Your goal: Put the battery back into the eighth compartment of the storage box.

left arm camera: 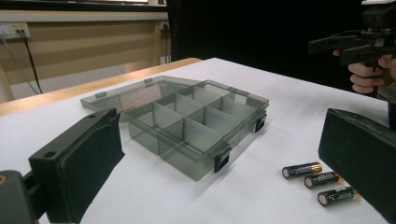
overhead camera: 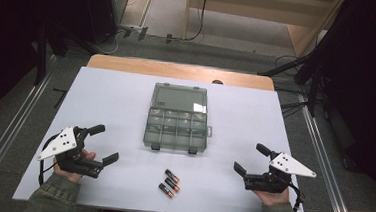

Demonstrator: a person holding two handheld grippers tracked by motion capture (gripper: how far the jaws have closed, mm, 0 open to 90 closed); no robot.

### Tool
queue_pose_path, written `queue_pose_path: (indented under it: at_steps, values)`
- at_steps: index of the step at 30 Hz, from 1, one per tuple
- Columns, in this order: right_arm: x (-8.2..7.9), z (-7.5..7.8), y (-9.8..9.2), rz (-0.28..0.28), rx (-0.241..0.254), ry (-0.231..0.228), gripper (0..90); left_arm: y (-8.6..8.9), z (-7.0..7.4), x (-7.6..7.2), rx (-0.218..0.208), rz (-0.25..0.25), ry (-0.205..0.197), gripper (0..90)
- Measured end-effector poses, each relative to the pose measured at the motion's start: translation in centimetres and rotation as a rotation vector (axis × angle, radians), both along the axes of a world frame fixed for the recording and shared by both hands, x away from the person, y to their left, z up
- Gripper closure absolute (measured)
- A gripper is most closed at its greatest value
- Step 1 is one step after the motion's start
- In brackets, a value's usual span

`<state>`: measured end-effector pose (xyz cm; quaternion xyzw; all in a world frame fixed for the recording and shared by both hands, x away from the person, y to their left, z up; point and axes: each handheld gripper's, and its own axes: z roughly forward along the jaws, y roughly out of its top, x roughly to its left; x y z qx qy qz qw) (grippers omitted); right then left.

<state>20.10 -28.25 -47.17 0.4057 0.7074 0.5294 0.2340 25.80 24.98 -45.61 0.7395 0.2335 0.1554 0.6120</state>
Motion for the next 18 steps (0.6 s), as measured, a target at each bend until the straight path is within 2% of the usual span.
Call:
queue_pose_path:
  at_steps: [12, 18]
  values:
    - [-0.12, 0.06, -0.07, -0.004, 0.015, -0.01, 0.0, -0.04, -0.01, 0.01, 0.004, -0.003, 0.002, 0.0]
    - [-0.07, 0.26, 0.15, 0.004, 0.015, 0.011, 0.0, -0.04, 0.0, 0.0, 0.004, -0.003, 0.002, 0.0]
